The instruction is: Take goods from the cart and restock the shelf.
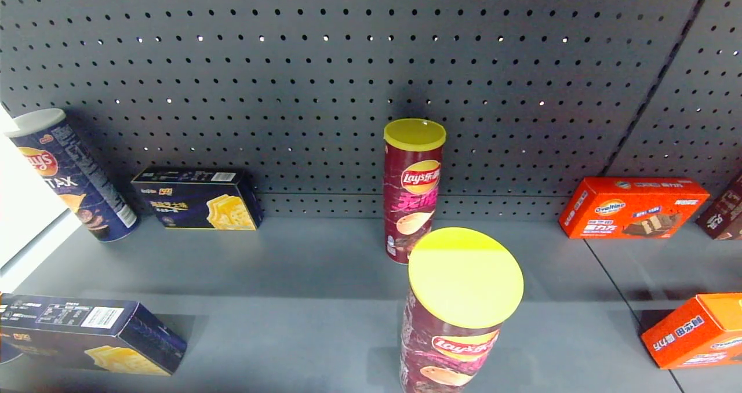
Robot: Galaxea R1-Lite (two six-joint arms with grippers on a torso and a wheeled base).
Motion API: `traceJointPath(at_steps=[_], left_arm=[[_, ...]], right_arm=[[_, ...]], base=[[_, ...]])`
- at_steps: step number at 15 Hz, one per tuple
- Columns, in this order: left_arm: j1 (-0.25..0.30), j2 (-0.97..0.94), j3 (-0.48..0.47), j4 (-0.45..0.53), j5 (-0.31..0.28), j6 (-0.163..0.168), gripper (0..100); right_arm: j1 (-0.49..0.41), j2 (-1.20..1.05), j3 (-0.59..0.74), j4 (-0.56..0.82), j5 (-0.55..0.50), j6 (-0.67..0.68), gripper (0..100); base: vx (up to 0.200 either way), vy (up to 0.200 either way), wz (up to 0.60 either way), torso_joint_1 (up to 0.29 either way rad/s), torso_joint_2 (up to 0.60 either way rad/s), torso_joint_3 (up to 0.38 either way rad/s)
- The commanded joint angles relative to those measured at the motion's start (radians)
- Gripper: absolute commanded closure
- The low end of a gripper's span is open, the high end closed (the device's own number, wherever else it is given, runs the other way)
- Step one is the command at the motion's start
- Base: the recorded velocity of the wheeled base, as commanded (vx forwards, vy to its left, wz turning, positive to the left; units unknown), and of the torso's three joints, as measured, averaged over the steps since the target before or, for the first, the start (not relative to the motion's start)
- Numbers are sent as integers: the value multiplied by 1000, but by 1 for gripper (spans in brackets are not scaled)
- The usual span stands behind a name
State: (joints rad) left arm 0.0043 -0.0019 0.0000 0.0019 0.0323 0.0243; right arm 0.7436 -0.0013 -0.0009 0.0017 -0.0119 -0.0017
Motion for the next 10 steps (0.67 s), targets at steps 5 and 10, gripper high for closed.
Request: traceJointPath(at_steps=[5,10], left_arm=[[0,2,0,-2,1,-23,0],[0,2,0,-2,3,-24,0]], right_arm=[[57,1,-1,1,1,-1,0],[68,73,-165,-28,-13,-40,0]], base=[[0,0,0,0,0,0],[0,0,0,0,0,0]])
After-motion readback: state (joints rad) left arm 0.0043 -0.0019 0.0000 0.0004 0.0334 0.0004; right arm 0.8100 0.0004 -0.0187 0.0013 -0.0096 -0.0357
